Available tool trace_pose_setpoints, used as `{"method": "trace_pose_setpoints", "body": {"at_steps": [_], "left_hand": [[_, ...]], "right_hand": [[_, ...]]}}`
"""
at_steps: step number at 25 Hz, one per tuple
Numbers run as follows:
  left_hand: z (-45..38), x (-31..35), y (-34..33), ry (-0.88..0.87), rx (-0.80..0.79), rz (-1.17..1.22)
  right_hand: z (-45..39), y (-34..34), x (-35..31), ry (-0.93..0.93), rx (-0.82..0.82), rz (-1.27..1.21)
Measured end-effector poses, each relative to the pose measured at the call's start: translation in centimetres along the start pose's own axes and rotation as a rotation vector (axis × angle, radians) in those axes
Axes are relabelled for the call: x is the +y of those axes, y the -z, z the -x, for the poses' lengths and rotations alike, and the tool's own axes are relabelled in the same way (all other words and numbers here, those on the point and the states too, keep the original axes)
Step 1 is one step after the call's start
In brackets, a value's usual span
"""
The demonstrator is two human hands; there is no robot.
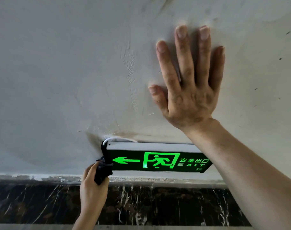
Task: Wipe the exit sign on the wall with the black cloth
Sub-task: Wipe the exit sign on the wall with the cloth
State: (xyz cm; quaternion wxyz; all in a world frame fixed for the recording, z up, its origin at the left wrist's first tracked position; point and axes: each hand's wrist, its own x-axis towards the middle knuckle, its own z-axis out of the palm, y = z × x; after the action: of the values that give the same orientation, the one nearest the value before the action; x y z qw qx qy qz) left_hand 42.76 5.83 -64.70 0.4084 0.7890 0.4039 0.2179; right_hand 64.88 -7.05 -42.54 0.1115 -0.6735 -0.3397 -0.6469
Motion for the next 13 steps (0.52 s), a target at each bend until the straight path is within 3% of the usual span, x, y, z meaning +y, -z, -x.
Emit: {"method": "trace_pose_setpoints", "body": {"at_steps": [2,7,13], "left_hand": [[0.0,-0.7,-0.3,0.041,-0.019,-0.030],[1.4,-2.2,-0.1,0.061,-0.304,-0.201],[2.2,-0.8,4.0,0.295,-0.229,0.126]], "right_hand": [[0.0,-0.1,0.0,0.001,0.004,0.002],[0.1,0.1,0.1,0.002,-0.003,0.014],[0.0,1.1,0.1,-0.004,-0.072,-0.018]]}}
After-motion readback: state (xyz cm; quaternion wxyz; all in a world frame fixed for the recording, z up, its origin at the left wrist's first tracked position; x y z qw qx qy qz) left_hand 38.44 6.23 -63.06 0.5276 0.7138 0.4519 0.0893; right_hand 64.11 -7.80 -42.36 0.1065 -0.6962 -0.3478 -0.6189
